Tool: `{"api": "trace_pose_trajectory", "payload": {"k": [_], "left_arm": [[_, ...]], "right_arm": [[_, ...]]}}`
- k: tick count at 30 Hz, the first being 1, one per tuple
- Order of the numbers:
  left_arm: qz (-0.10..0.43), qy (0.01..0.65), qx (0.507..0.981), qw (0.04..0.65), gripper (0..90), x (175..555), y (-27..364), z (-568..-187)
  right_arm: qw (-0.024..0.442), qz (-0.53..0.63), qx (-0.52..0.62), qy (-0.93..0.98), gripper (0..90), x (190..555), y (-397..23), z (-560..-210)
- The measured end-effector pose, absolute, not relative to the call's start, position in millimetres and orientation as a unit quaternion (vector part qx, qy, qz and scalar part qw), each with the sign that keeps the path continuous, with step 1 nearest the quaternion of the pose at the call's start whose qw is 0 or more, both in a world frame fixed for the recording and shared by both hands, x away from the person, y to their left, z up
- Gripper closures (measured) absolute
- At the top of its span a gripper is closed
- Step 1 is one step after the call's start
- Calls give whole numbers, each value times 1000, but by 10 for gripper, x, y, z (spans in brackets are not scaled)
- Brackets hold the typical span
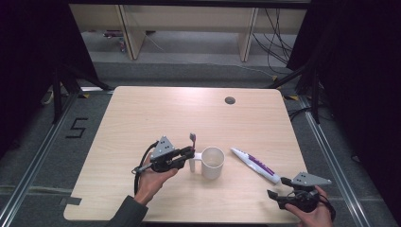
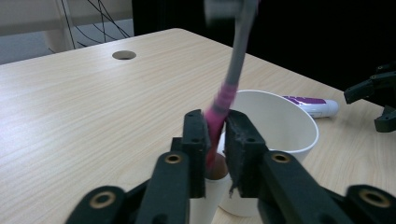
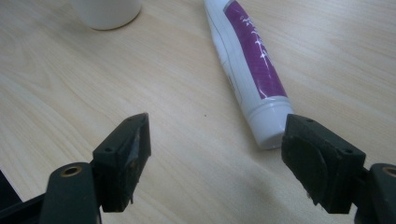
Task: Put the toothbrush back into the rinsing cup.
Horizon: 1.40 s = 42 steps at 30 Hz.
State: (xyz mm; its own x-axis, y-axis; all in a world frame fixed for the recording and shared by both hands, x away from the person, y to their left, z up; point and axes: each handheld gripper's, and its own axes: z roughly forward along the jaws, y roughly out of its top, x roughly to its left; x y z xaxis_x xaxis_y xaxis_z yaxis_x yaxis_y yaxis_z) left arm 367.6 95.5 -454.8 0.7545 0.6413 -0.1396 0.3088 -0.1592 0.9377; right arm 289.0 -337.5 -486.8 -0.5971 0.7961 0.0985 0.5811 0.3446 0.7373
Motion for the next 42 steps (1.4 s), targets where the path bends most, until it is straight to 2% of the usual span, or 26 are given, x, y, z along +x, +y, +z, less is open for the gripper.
{"api": "trace_pose_trajectory", "payload": {"k": [1,5,7,10,17,25,26,31,42], "left_arm": [[139,313,745,572,655,3680,964,-4543],[141,312,745,573,601,3665,973,-4515],[144,316,742,573,520,3659,995,-4477],[141,318,743,572,471,3650,1009,-4450],[138,309,754,563,422,3555,1019,-4410],[138,310,760,555,405,3477,1055,-4427],[135,311,762,551,393,3462,1059,-4430],[130,318,766,543,310,3408,1125,-4436],[133,332,765,536,252,3348,1290,-4526]], "right_arm": [[140,381,428,807,248,2889,-3375,-4869],[141,381,428,807,248,2888,-3376,-4868],[140,381,429,807,247,2887,-3378,-4868],[142,385,428,805,248,2888,-3373,-4869],[143,385,429,805,248,2891,-3376,-4871],[145,384,431,804,248,2890,-3380,-4871],[155,383,420,808,248,2906,-3398,-4871],[145,384,430,804,248,2892,-3379,-4871],[145,383,430,805,248,2895,-3379,-4875]]}}
